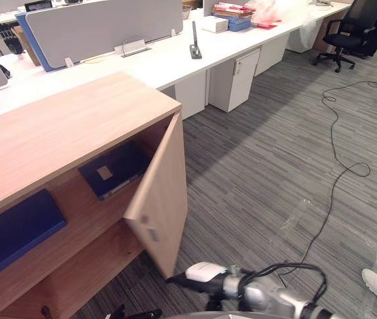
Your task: Walk over to the cabinet, pick up the folder, carry it to the office cabinet, place the folder inside the office cabinet, then close the office cabinet door
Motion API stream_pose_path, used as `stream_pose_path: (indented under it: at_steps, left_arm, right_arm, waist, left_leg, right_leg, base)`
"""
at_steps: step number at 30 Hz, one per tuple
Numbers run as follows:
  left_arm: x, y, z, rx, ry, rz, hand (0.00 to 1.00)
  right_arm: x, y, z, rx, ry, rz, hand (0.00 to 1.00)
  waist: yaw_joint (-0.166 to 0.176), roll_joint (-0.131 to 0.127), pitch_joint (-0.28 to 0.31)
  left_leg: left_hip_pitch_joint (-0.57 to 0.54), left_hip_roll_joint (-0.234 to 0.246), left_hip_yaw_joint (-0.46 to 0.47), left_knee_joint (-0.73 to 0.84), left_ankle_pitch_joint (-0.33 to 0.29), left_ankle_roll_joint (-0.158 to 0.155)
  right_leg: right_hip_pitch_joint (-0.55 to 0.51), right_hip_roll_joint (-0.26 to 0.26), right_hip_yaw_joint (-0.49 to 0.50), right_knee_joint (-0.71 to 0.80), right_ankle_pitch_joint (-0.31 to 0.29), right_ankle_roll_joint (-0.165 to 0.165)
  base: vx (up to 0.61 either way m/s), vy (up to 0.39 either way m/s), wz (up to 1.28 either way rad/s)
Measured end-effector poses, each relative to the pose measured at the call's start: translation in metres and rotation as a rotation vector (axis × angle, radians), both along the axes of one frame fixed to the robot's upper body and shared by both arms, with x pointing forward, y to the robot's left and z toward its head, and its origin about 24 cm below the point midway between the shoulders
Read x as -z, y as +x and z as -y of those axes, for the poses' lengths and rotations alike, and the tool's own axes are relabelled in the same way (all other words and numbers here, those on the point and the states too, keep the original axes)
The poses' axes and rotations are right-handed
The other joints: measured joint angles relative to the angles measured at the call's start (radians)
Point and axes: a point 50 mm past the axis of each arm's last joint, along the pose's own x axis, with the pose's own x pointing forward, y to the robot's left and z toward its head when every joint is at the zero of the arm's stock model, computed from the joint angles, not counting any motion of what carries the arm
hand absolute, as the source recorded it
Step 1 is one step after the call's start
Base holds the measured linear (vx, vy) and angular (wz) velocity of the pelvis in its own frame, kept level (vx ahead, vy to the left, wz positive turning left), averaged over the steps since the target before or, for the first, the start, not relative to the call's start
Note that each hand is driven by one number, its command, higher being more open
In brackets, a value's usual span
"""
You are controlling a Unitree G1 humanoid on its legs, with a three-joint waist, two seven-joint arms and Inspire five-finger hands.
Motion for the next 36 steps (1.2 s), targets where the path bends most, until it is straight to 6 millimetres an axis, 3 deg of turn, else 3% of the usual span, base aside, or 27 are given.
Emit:
stream_pose_path:
  at_steps: [4, 7, 10, 11, 14, 15, 16, 17, 18, 20, 23, 26, 27, 28, 29, 30, 32, 34, 35, 36]
  left_arm:
    - [-0.002, 0.003, -0.006, -0.013, 0.035, 0.004, 1.00]
    - [-0.002, 0.003, -0.010, -0.045, 0.052, 0.005, 1.00]
    - [-0.003, 0.006, -0.010, -0.060, 0.048, 0.016, 1.00]
    - [-0.003, 0.010, -0.009, -0.056, 0.048, 0.024, 1.00]
    - [-0.003, 0.021, -0.002, 0.000, 0.052, 0.033, 1.00]
    - [-0.004, 0.028, -0.001, 0.027, 0.064, 0.043, 1.00]
    - [-0.005, 0.031, -0.003, 0.034, 0.073, 0.049, 1.00]
    - [-0.007, 0.034, -0.007, 0.033, 0.088, 0.057, 1.00]
    - [-0.007, 0.033, -0.009, 0.021, 0.104, 0.052, 1.00]
    - [-0.005, 0.027, -0.007, -0.054, 0.099, 0.041, 1.00]
    - [-0.002, 0.012, -0.006, -0.208, 0.079, 0.016, 1.00]
    - [-0.006, 0.020, -0.009, -0.286, 0.074, 0.074, 1.00]
    - [-0.010, 0.034, -0.011, -0.330, 0.077, 0.133, 1.00]
    - [-0.012, 0.044, -0.008, -0.382, 0.065, 0.164, 1.00]
    - [-0.012, 0.046, -0.007, -0.410, 0.057, 0.172, 1.00]
    - [-0.011, 0.045, -0.004, -0.449, 0.049, 0.169, 1.00]
    - [-0.009, 0.041, -0.002, -0.453, 0.042, 0.150, 1.00]
    - [-0.007, 0.035, -0.003, -0.480, 0.028, 0.134, 1.00]
    - [-0.005, 0.029, -0.003, -0.507, 0.005, 0.119, 1.00]
    - [-0.003, 0.025, -0.002, -0.525, -0.012, 0.110, 1.00]
  right_arm:
    - [0.006, 0.006, -0.002, 0.044, -0.017, 0.002, 1.00]
    - [0.018, 0.003, 0.008, 0.079, -0.073, -0.031, 1.00]
    - [0.041, -0.005, 0.028, 0.189, -0.163, -0.118, 1.00]
    - [0.050, -0.011, 0.039, 0.274, -0.191, -0.171, 1.00]
    - [0.063, -0.004, 0.075, 0.698, -0.158, -0.274, 1.00]
    - [0.069, -0.005, 0.095, 1.000, -0.086, -0.339, 1.00]
    - [0.075, -0.010, 0.109, 1.246, -0.026, -0.399, 1.00]
    - [0.083, -0.022, 0.126, 1.592, 0.053, -0.488, 1.00]
    - [0.091, -0.041, 0.140, 1.858, 0.083, -0.557, 1.00]
    - [0.097, -0.059, 0.149, 2.132, 0.141, -0.651, 1.00]
    - [0.099, -0.076, 0.155, 2.314, 0.208, -0.705, 1.00]
    - [0.099, -0.075, 0.149, 2.245, 0.202, -0.706, 1.00]
    - [0.098, -0.068, 0.142, 2.166, 0.187, -0.695, 1.00]
    - [0.097, -0.062, 0.136, 2.103, 0.181, -0.680, 1.00]
    - [0.096, -0.059, 0.134, 2.084, 0.180, -0.676, 1.00]
    - [0.095, -0.053, 0.130, 2.056, 0.193, -0.672, 1.00]
    - [0.094, -0.051, 0.133, 2.060, 0.208, -0.667, 1.00]
    - [0.095, -0.051, 0.130, 2.078, 0.229, -0.687, 1.00]
    - [0.097, -0.056, 0.126, 2.099, 0.243, -0.728, 1.00]
    - [0.098, -0.059, 0.127, 2.115, 0.246, -0.739, 1.00]
  waist:
    - [0.017, -0.023, 0.006]
    - [0.017, -0.035, 0.008]
    - [0.020, -0.039, 0.024]
    - [0.018, -0.031, 0.038]
    - [0.012, -0.015, 0.042]
    - [-0.001, -0.010, 0.043]
    - [-0.015, -0.015, 0.039]
    - [-0.034, -0.036, 0.027]
    - [-0.036, -0.057, 0.016]
    - [-0.023, -0.050, 0.020]
    - [-0.014, -0.047, 0.018]
    - [0.013, -0.063, 0.016]
    - [0.006, -0.077, 0.023]
    - [0.007, -0.082, 0.026]
    - [0.008, -0.080, 0.028]
    - [0.009, -0.069, 0.039]
    - [0.015, -0.052, 0.035]
    - [0.013, -0.071, 0.027]
    - [0.008, -0.091, 0.015]
    - [0.009, -0.095, 0.010]
  left_leg:
    - [-0.007, -0.008, -0.029, 0.013, -0.002, 0.002]
    - [-0.035, -0.017, -0.078, 0.034, -0.010, 0.013]
    - [-0.072, -0.035, -0.189, 0.079, -0.031, 0.029]
    - [-0.097, -0.055, -0.256, 0.096, -0.036, 0.037]
    - [-0.150, -0.103, -0.448, 0.089, -0.031, 0.064]
    - [-0.182, -0.124, -0.553, 0.081, -0.019, 0.082]
    - [-0.206, -0.146, -0.624, 0.075, -0.015, 0.084]
    - [-0.237, -0.186, -0.709, 0.058, 0.009, 0.083]
    - [-0.254, -0.218, -0.785, 0.036, 0.052, 0.068]
    - [-0.253, -0.218, -0.840, -0.011, 0.088, 0.046]
    - [-0.259, -0.200, -0.882, 0.010, 0.102, 0.019]
    - [-0.298, -0.222, -0.970, 0.050, 0.097, 0.004]
    - [-0.347, -0.227, -0.937, 0.099, 0.079, 0.029]
    - [-0.430, -0.208, -0.752, 0.249, 0.031, 0.043]
    - [-0.461, -0.186, -0.640, 0.326, -0.011, 0.054]
    - [-0.468, -0.128, -0.419, 0.442, -0.092, 0.094]
    - [-0.453, -0.102, -0.251, 0.461, -0.121, 0.158]
    - [-0.411, -0.174, -0.253, 0.353, -0.074, 0.174]
    - [-0.357, -0.244, -0.263, 0.195, -0.008, 0.178]
    - [-0.312, -0.274, -0.266, 0.095, 0.031, 0.172]
  right_leg:
    - [0.012, -0.014, -0.028, 0.000, -0.001, 0.001]
    - [0.015, -0.031, -0.071, 0.005, -0.013, 0.007]
    - [-0.017, -0.075, -0.175, 0.158, -0.118, 0.022]
    - [-0.029, -0.111, -0.229, 0.247, -0.171, 0.035]
    - [-0.093, -0.152, -0.176, 0.432, -0.213, 0.023]
    - [-0.123, -0.141, -0.067, 0.482, -0.239, 0.012]
    - [-0.123, -0.129, 0.045, 0.483, -0.264, 0.030]
    - [-0.113, -0.127, 0.161, 0.453, -0.285, 0.070]
    - [-0.078, -0.150, 0.201, 0.413, -0.338, 0.114]
    - [-0.050, -0.160, 0.148, 0.371, -0.371, 0.106]
    - [0.016, -0.147, 0.042, 0.341, -0.379, 0.091]
    - [0.052, -0.135, -0.070, 0.328, -0.388, 0.077]
    - [0.052, -0.140, -0.137, 0.319, -0.390, 0.073]
    - [0.054, -0.142, -0.199, 0.305, -0.388, 0.066]
    - [0.058, -0.142, -0.220, 0.305, -0.390, 0.062]
    - [0.088, -0.141, -0.251, 0.304, -0.392, 0.059]
    - [0.108, -0.149, -0.274, 0.321, -0.399, 0.064]
    - [0.104, -0.194, -0.292, 0.328, -0.406, 0.072]
    - [0.108, -0.237, -0.314, 0.312, -0.398, 0.077]
    - [0.116, -0.254, -0.318, 0.301, -0.389, 0.089]
  base:
    - [-0.04, -0.003, 0.20]
    - [-0.04, -0.002, 0.50]
    - [-0.06, 0.008, 1.10]
    - [-0.06, 0.044, 1.35]
    - [-0.02, 0.023, 1.84]
    - [0.00, -0.017, 2.25]
    - [0.03, -0.065, 2.87]
    - [0.03, -0.118, 2.76]
    - [0.06, -0.185, 2.25]
    - [0.05, -0.191, 1.40]
    - [0.06, -0.175, 0.94]
    - [0.07, -0.126, 1.04]
    - [0.02, -0.103, 1.49]
    - [0.03, -0.078, 1.33]
    - [0.07, -0.035, 1.06]
    - [0.10, 0.006, 0.65]
    - [0.13, 0.077, 0.58]
    - [0.14, 0.105, 0.53]
    - [0.13, 0.080, 0.56]
    - [0.13, 0.083, 0.48]
